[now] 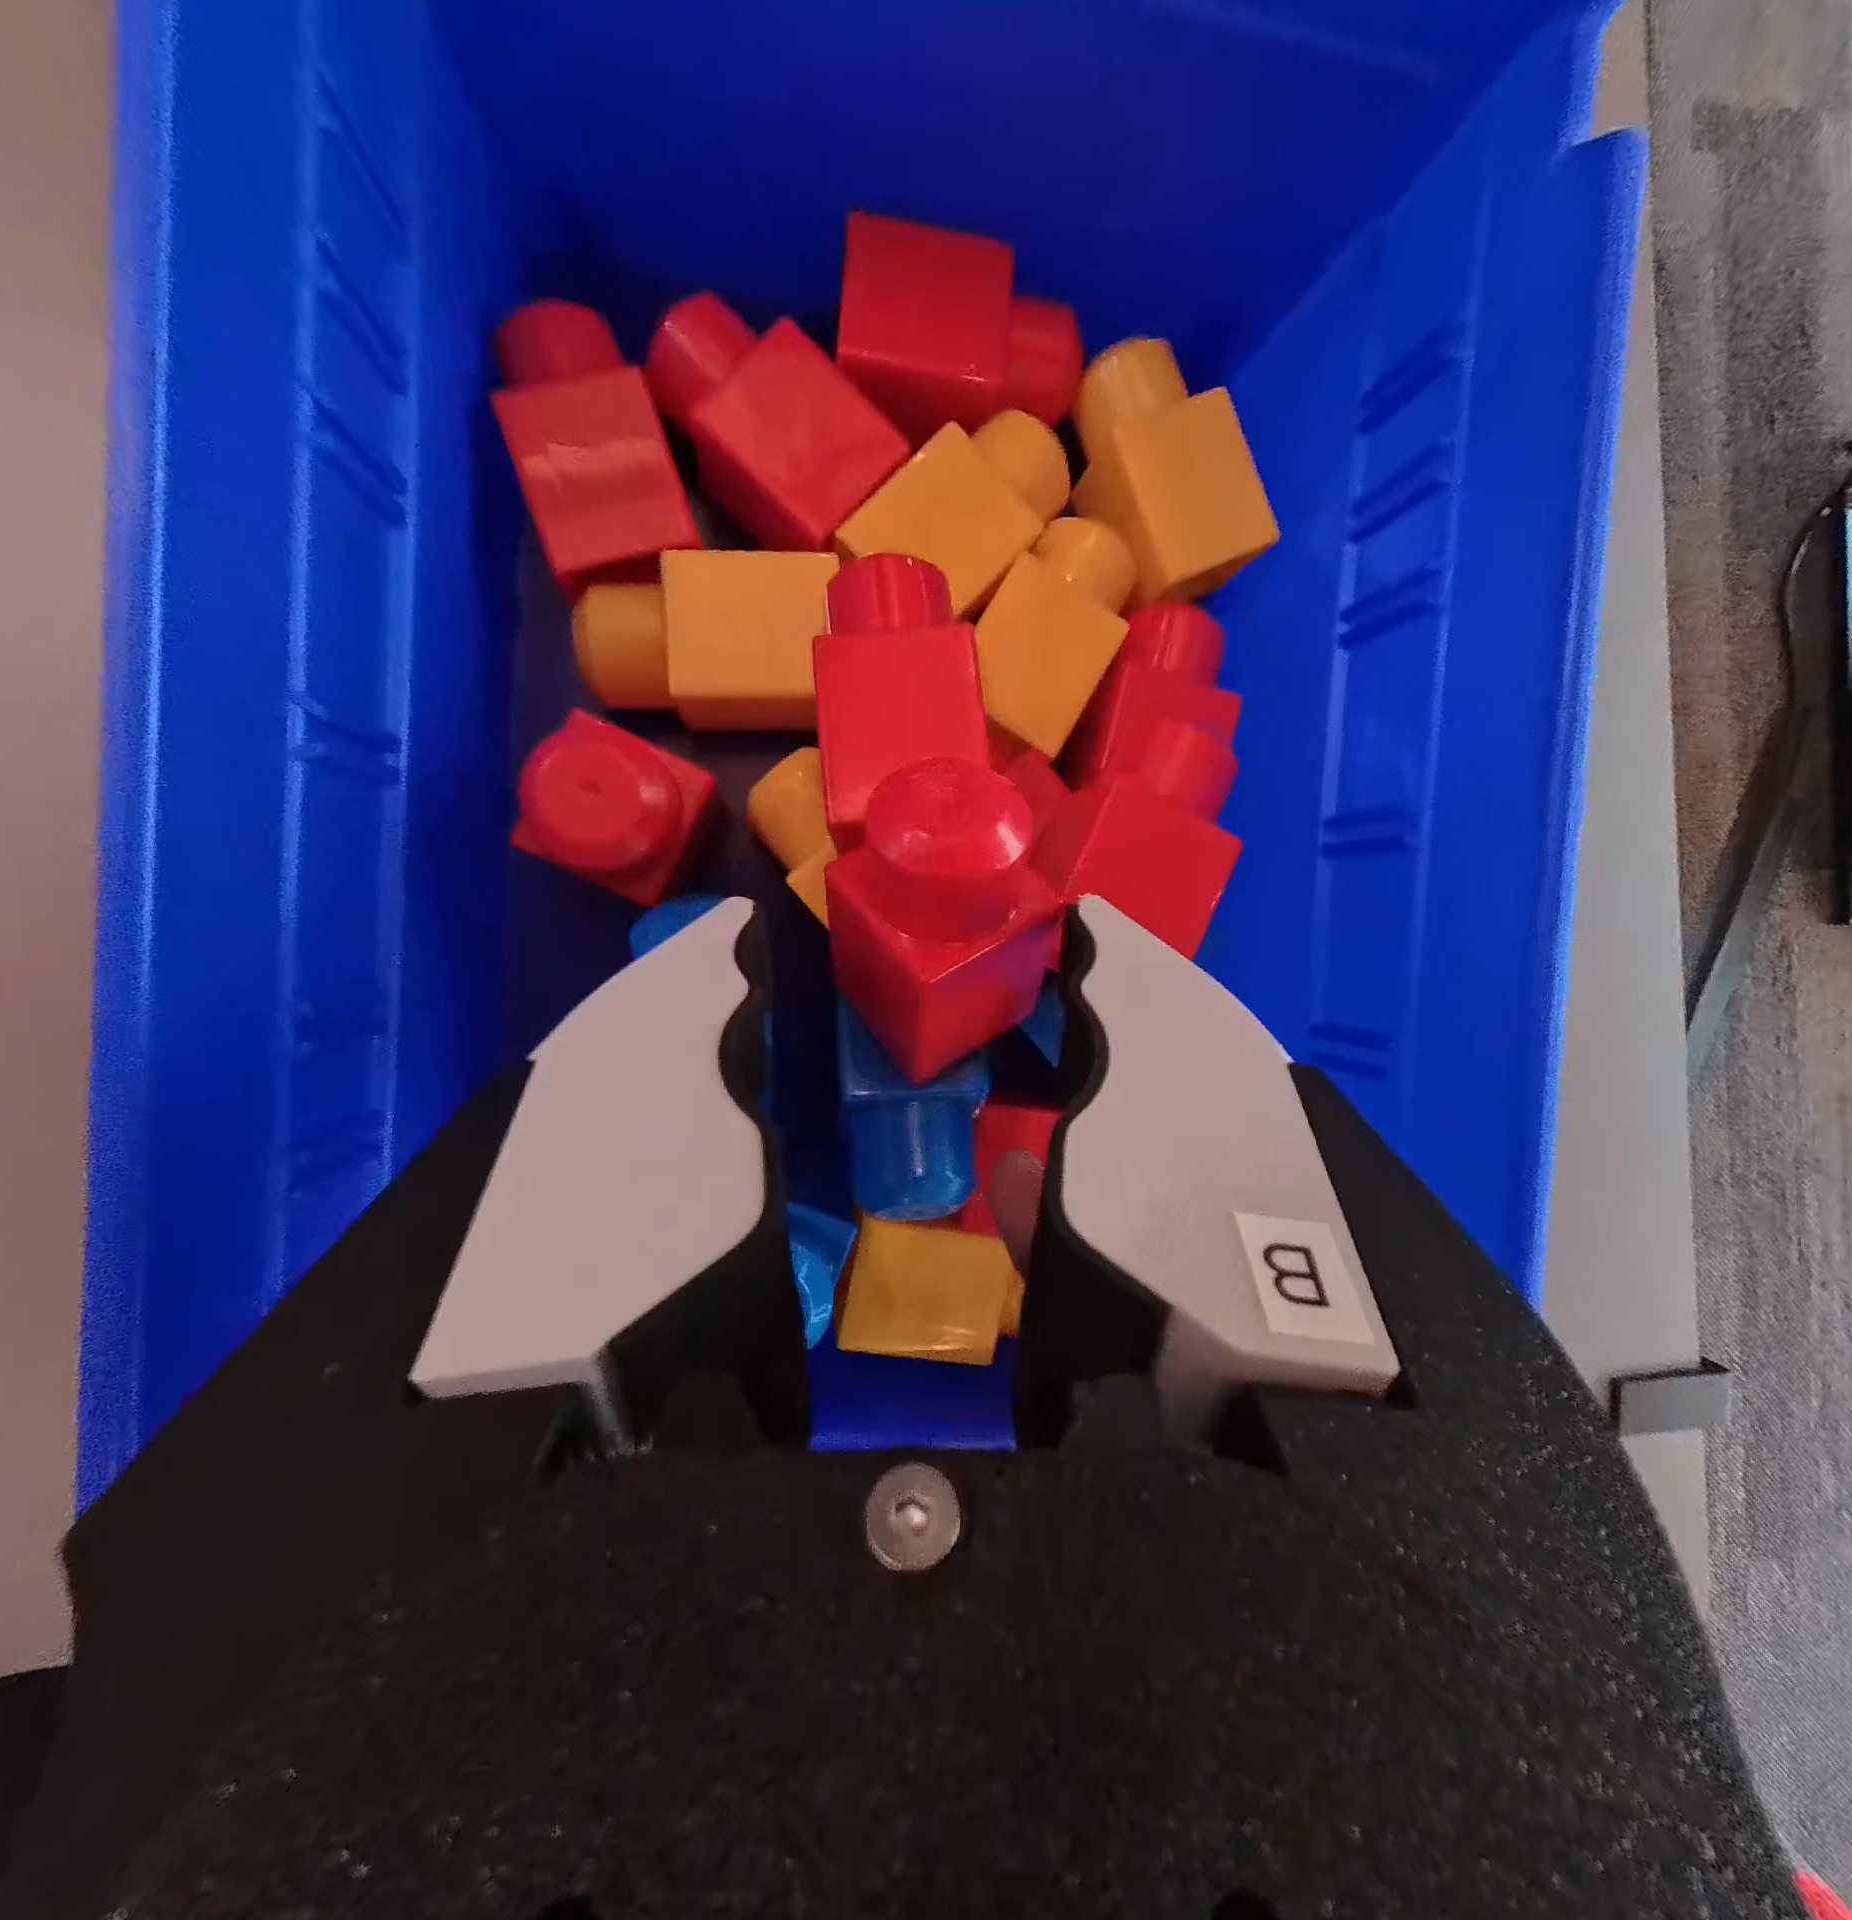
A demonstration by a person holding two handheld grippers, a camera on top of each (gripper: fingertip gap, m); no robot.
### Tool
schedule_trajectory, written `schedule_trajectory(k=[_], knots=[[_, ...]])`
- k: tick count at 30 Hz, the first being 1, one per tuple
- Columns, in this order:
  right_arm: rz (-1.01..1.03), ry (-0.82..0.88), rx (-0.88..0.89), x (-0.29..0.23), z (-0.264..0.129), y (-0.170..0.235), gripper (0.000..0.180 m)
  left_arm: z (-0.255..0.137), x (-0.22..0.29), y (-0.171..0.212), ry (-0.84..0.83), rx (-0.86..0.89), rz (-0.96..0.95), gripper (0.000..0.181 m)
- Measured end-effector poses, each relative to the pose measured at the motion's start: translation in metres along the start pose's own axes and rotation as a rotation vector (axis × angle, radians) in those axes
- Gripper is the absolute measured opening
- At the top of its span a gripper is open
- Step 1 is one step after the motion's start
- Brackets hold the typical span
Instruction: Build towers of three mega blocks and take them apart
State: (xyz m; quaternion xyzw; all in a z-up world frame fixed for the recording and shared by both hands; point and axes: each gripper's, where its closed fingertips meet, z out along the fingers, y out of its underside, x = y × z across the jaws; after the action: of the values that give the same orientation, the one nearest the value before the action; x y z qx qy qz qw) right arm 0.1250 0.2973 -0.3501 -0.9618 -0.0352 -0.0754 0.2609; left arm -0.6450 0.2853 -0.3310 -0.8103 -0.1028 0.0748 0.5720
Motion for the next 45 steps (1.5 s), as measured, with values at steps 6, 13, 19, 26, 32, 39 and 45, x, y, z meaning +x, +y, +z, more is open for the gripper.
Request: schedule_trajectory(k=[6,13,19,26,32,39,45], knots=[[-0.034,0.048,0.206,0.000,-0.038,-0.035,0.057,-0.032,0.023,-0.056,0.155,0.168,-0.103,0.036],[-0.341,-0.161,0.899,-0.097,-0.147,-0.123,0.063,-0.096,0.088,-0.143,0.538,0.447,-0.329,0.036],[-0.751,-0.322,1.460,-0.226,-0.246,-0.129,0.064,-0.144,0.167,-0.185,0.886,0.545,-0.473,0.036],[-0.939,-0.373,1.833,-0.328,-0.306,-0.098,0.075,-0.201,0.248,-0.202,1.501,0.441,-0.802,0.035],[-1.033,-0.086,1.964,-0.357,-0.316,-0.089,0.068,-0.218,0.298,-0.191,1.661,0.287,-0.814,0.035],[-0.986,-0.059,1.969,-0.355,-0.321,-0.088,0.034,-0.240,0.312,-0.189,1.746,0.292,-0.743,0.048],[-0.975,-0.158,1.956,-0.360,-0.326,-0.081,0.035,-0.251,0.319,-0.186,1.760,0.320,-0.637,0.037]])
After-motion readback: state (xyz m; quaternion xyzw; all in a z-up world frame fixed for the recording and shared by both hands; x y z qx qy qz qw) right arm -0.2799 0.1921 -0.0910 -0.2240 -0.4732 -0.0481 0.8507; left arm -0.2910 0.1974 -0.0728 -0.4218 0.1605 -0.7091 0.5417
